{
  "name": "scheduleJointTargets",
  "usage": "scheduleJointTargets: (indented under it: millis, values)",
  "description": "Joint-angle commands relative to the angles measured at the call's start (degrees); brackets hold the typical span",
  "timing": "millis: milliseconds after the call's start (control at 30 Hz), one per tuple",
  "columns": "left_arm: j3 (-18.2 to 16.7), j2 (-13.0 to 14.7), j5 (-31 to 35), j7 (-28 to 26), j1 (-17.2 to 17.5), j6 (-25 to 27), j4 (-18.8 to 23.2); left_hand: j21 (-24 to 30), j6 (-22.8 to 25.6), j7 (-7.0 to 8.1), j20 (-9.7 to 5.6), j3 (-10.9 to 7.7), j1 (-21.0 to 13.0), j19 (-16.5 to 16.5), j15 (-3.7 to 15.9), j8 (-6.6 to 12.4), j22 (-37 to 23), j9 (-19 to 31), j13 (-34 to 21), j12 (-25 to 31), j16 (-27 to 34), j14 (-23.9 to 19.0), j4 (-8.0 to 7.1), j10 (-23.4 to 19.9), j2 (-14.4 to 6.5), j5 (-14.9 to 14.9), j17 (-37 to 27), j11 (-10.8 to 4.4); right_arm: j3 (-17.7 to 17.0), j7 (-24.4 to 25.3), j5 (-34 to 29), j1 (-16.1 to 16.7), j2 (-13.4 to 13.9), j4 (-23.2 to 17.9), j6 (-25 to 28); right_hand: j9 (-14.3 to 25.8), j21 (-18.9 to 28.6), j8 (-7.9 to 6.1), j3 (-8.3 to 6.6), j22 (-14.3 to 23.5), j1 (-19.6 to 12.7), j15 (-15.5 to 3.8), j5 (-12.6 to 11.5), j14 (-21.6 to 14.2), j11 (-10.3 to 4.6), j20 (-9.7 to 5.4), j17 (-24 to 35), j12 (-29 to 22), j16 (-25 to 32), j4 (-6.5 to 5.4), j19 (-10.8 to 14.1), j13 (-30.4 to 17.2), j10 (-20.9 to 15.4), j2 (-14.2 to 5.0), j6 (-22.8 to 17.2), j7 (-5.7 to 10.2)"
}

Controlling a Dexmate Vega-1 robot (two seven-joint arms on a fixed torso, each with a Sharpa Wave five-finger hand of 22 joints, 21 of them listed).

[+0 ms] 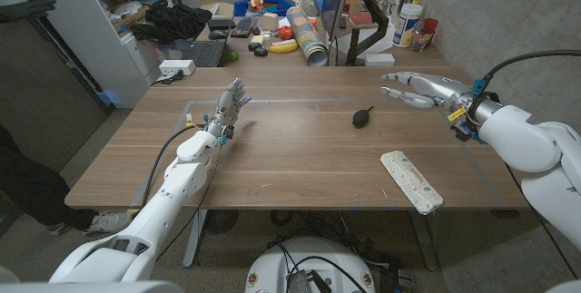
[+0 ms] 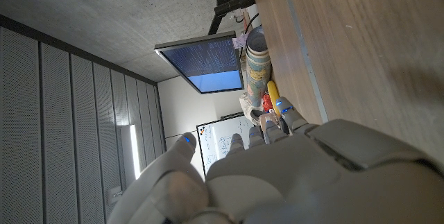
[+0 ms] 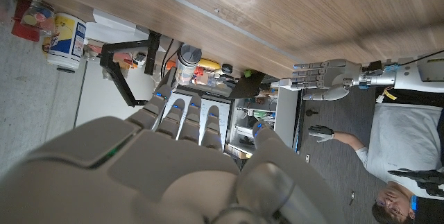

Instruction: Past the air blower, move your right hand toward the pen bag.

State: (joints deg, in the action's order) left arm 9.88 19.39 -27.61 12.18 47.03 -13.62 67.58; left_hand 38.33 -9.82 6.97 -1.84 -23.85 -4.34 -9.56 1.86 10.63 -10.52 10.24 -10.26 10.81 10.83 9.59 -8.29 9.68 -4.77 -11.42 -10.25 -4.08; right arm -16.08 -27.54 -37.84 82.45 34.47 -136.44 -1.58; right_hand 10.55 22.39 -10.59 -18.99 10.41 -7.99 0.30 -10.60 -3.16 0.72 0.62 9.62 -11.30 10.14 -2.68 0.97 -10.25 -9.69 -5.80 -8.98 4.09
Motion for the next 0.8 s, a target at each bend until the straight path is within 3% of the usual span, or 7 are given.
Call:
scheduleJointTargets:
  millis: [33,800]
  values:
    - [0.22,0.05,0.16,-0.43,0.37,0.34,0.78,-0.09,-2.14,0.19,-0.66,0.24,0.08,-5.03,0.42,0.21,-0.22,0.21,-0.10,0.26,0.18,2.85,-0.08,0.71,-0.64,-0.42,-0.14,0.38,0.04,-0.81,-0.74,0.71,0.08,-0.07,0.38,0.07,-0.25,0.16,-0.28,0.19,-0.49,0.06,0.13,0.21,-0.22,0.17,0.05,-0.09,-0.15,0.51,-0.07,-0.19,0.22,-0.17,0.35,-0.07]
    - [0.34,0.13,0.20,-0.11,-0.24,0.41,0.10,-0.30,-2.14,0.22,-0.67,0.34,0.04,-4.96,0.46,0.20,-0.23,0.21,-0.11,0.25,0.16,2.87,-0.09,0.73,-0.72,-0.41,-0.13,0.32,2.12,-1.84,-3.32,0.96,0.49,-0.08,2.56,0.08,-0.64,-0.07,-0.47,0.21,-1.22,-0.04,0.25,0.23,-0.19,0.21,0.06,-0.27,-0.02,1.24,0.09,-0.20,0.10,-0.30,0.36,-0.01]
